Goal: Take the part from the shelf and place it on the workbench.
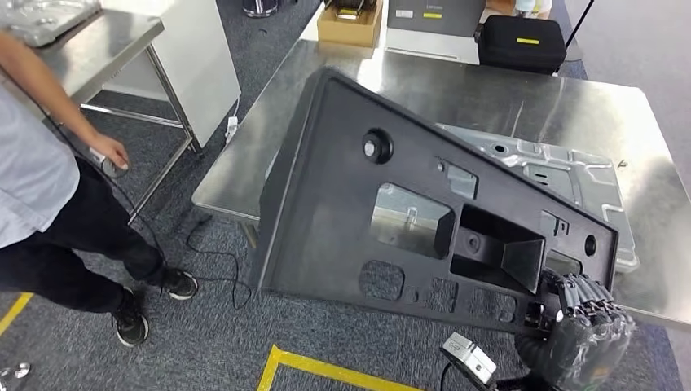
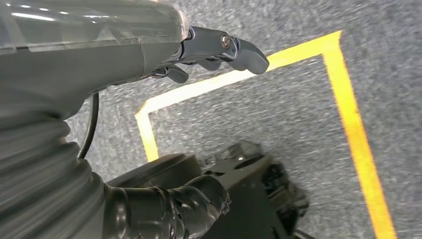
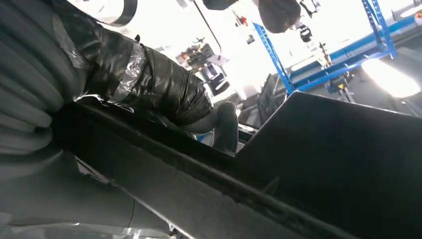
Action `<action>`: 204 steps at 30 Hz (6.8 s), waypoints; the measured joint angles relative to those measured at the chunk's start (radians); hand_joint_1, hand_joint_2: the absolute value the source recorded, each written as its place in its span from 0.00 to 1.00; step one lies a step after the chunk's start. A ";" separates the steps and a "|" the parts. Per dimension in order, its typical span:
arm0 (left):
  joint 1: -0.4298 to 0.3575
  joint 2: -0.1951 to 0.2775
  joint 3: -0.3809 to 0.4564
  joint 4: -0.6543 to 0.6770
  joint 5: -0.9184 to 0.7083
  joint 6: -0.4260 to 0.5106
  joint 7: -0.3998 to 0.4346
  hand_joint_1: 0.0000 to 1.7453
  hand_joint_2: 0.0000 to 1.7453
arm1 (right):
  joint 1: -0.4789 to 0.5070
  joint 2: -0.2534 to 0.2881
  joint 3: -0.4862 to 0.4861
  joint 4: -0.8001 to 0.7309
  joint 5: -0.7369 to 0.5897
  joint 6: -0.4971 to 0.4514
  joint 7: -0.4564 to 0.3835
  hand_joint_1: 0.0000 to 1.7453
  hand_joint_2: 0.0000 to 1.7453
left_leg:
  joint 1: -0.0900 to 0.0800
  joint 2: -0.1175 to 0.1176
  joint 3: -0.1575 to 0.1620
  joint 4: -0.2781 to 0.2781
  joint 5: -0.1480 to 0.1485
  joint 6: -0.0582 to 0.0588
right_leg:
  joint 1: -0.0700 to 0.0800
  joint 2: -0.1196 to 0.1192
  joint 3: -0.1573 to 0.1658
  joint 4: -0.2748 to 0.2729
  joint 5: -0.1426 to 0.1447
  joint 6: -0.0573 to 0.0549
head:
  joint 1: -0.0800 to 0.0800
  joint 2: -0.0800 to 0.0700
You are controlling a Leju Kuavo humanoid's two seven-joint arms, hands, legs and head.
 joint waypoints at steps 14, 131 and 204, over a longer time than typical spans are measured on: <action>-0.007 0.001 0.000 0.000 -0.049 -0.007 0.008 0.00 1.00 | -0.141 -0.119 0.068 0.064 0.109 0.000 0.196 1.00 1.00 | -0.001 0.005 -0.140 0.086 0.089 -0.014 | 0.005 0.004 0.102 -0.033 -0.081 -0.037 | -0.002 0.000; -0.037 -0.021 0.000 0.000 -0.107 0.020 0.094 0.00 0.00 | -0.394 -0.516 0.515 0.565 0.463 0.327 0.872 0.00 0.00 | 0.001 0.005 -0.191 0.249 -0.057 -0.026 | -0.004 -0.001 0.042 -0.035 -0.026 -0.032 | -0.007 0.000; 0.001 -0.015 0.038 0.000 0.037 0.136 0.081 0.00 0.00 | 0.206 0.070 -0.063 -0.047 -0.486 0.001 -0.139 0.00 1.00 | -0.005 0.014 -0.010 -0.021 0.040 0.017 | 0.005 -0.002 0.024 -0.008 -0.033 0.001 | -0.010 0.000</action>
